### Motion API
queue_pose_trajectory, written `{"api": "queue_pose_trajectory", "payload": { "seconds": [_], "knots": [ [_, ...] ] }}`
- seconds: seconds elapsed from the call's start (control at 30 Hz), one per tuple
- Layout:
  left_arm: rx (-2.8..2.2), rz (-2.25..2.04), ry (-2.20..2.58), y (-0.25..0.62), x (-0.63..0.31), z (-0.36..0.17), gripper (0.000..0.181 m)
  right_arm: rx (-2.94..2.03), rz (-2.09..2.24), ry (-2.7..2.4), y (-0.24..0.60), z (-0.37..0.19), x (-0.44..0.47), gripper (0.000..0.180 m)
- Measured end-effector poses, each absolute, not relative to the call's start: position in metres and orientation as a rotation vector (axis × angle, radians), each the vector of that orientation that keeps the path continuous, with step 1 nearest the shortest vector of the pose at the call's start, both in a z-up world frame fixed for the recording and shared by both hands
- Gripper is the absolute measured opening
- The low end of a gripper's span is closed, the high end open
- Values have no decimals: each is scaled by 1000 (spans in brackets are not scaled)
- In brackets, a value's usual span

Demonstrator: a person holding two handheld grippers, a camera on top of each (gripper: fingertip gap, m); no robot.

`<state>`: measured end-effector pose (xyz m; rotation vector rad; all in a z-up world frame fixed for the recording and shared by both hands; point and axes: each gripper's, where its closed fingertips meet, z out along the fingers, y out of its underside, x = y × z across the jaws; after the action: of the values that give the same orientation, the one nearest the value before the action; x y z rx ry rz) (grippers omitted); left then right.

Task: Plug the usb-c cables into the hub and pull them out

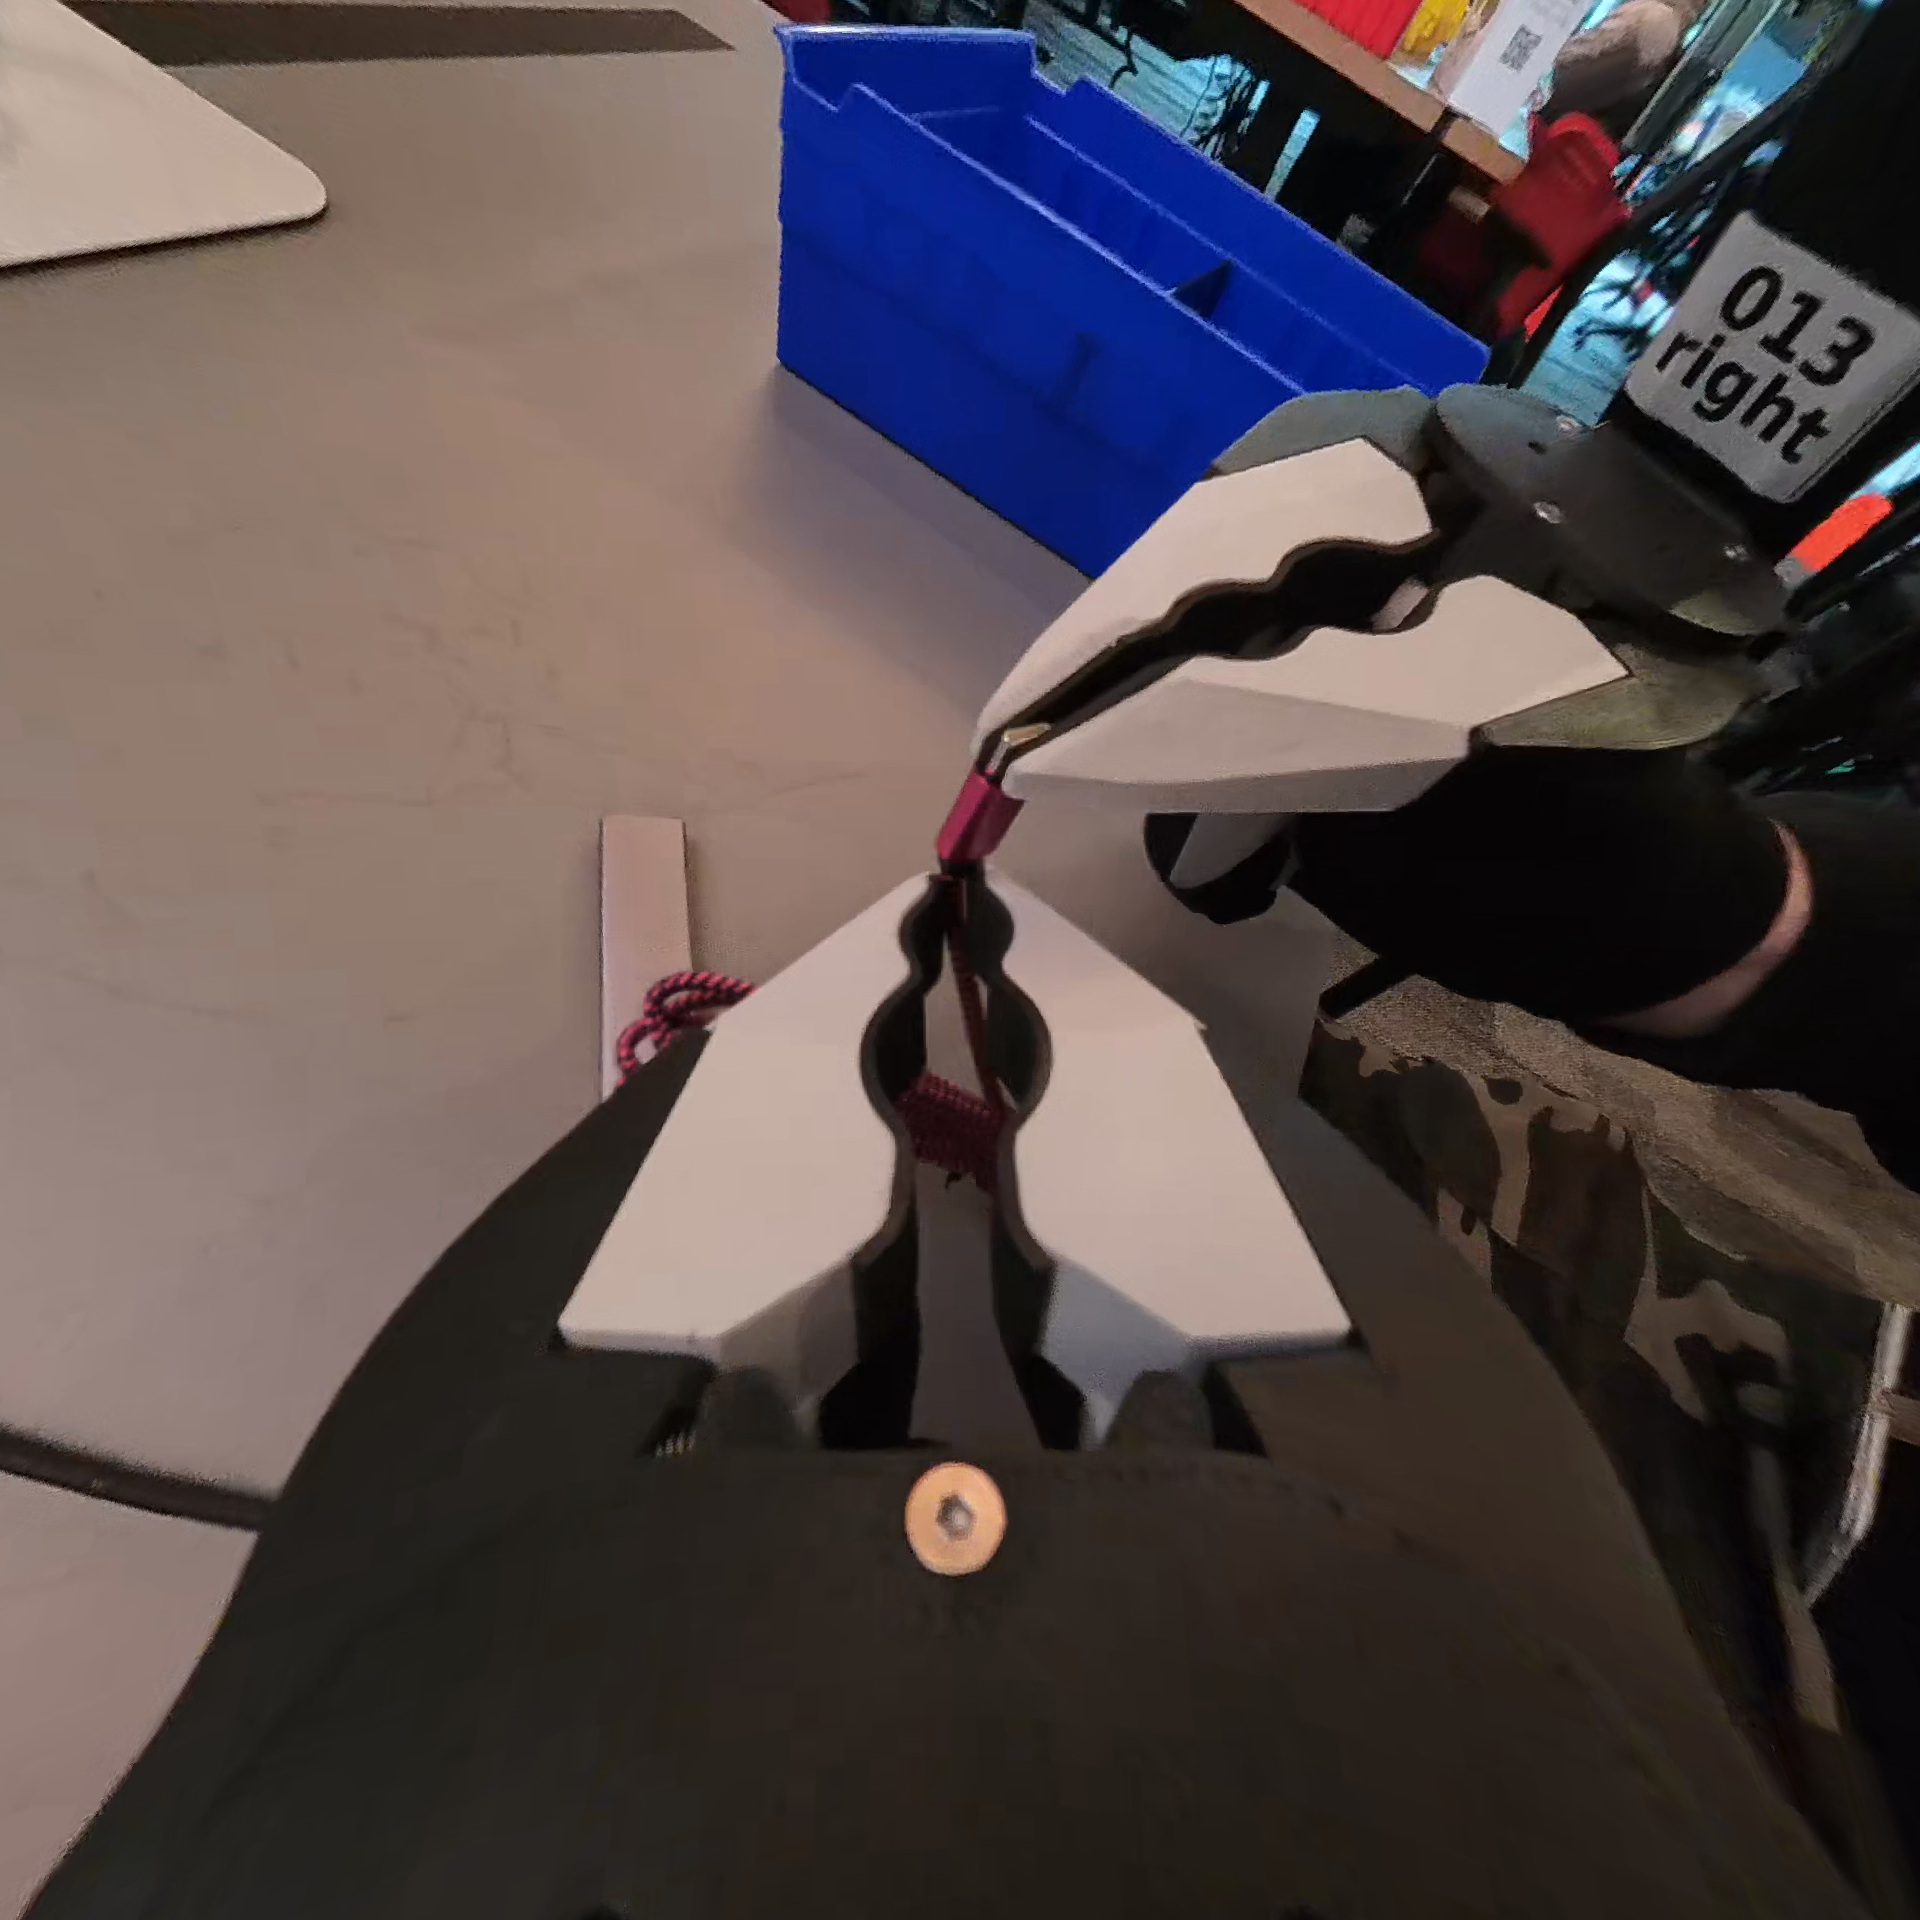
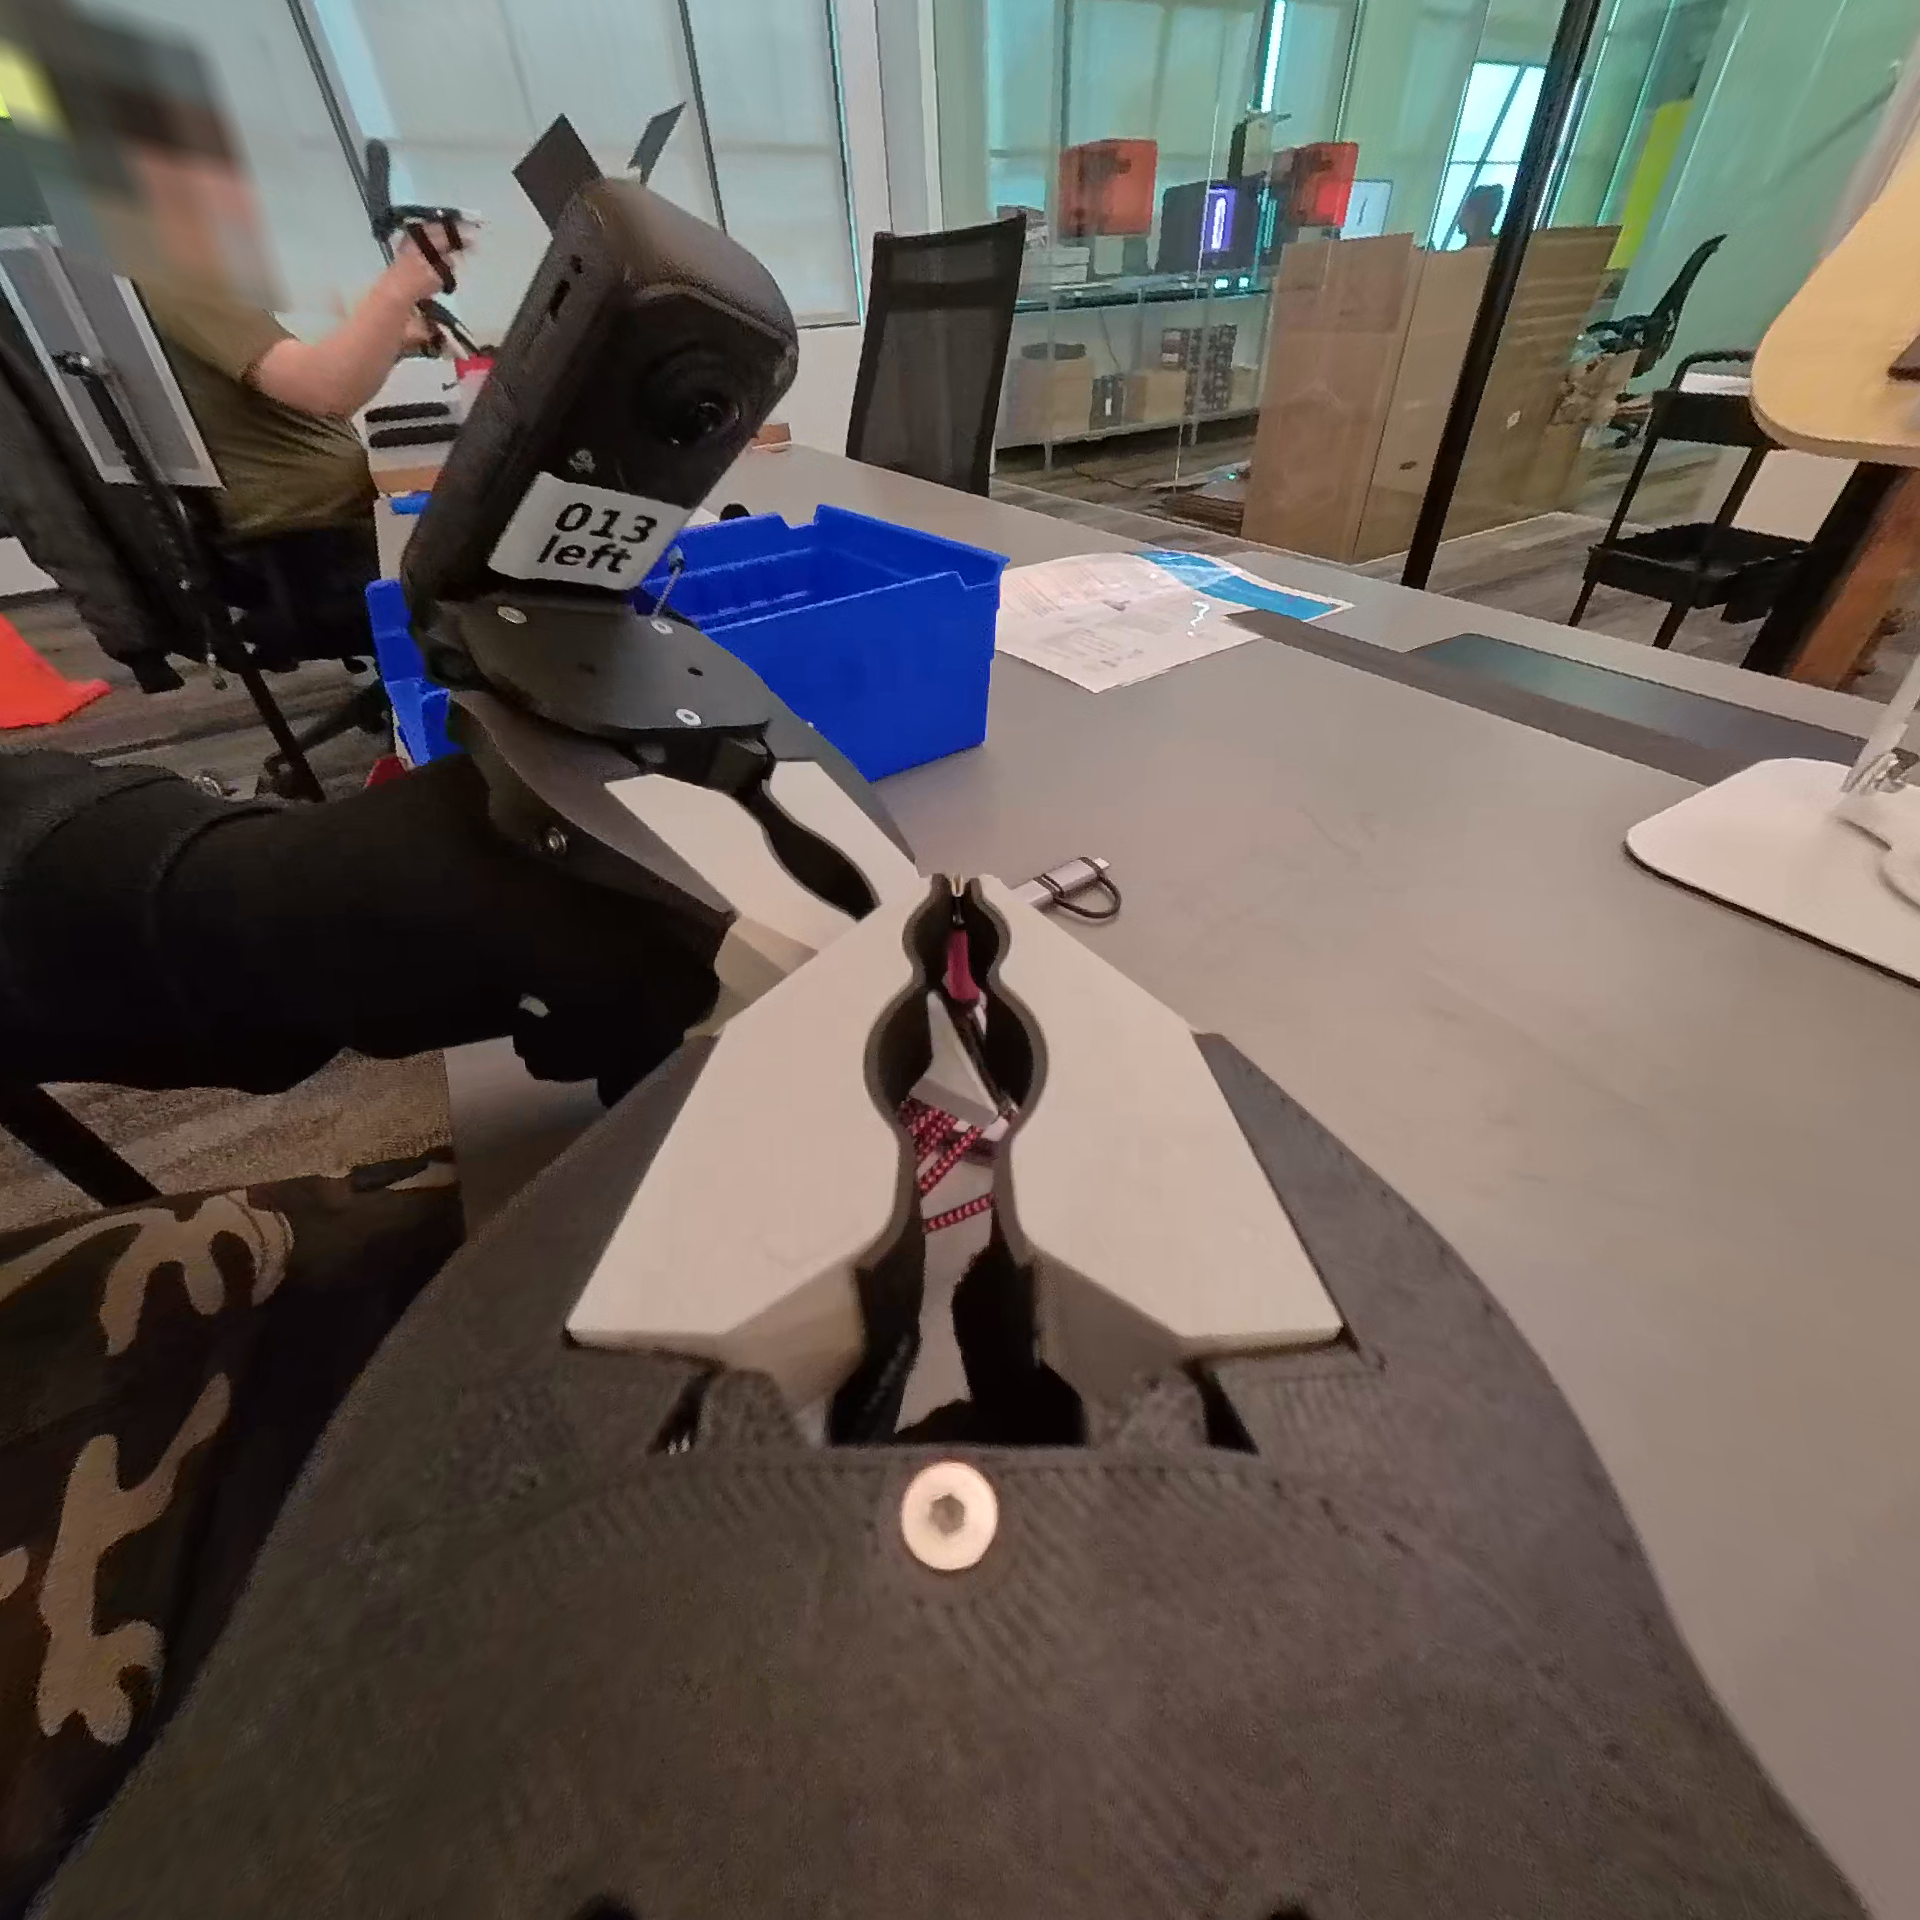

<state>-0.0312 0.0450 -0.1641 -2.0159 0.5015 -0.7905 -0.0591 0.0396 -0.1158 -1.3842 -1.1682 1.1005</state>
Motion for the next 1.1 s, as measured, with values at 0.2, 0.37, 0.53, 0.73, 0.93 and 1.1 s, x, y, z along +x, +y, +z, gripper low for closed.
{"api": "queue_pose_trajectory", "payload": {
  "seconds": [0.2, 0.37, 0.53, 0.73, 0.93, 1.1],
  "knots": [
    [-1855, -1171, 357, 39, -33, -133, 0, -1350, 1197, -1112, 41, -100, -56, 17],
    [-1688, -1412, 323, 30, -31, -108, 0, -1324, 1314, -1099, 33, -93, -58, 20],
    [-1758, -1283, 448, 25, -16, -119, 0, -1348, 1339, -1120, 24, -96, -65, 5],
    [-1801, -1147, 492, 29, -23, -122, 12, -1378, 1279, -1157, 30, -101, -59, 4],
    [-1856, -904, 592, 33, -43, -105, 24, -1358, 999, -1270, 43, -110, -49, 4],
    [-1951, -739, 577, 40, -42, -106, 27, -1287, 678, -1380, 41, -116, -55, 2]
  ]
}}
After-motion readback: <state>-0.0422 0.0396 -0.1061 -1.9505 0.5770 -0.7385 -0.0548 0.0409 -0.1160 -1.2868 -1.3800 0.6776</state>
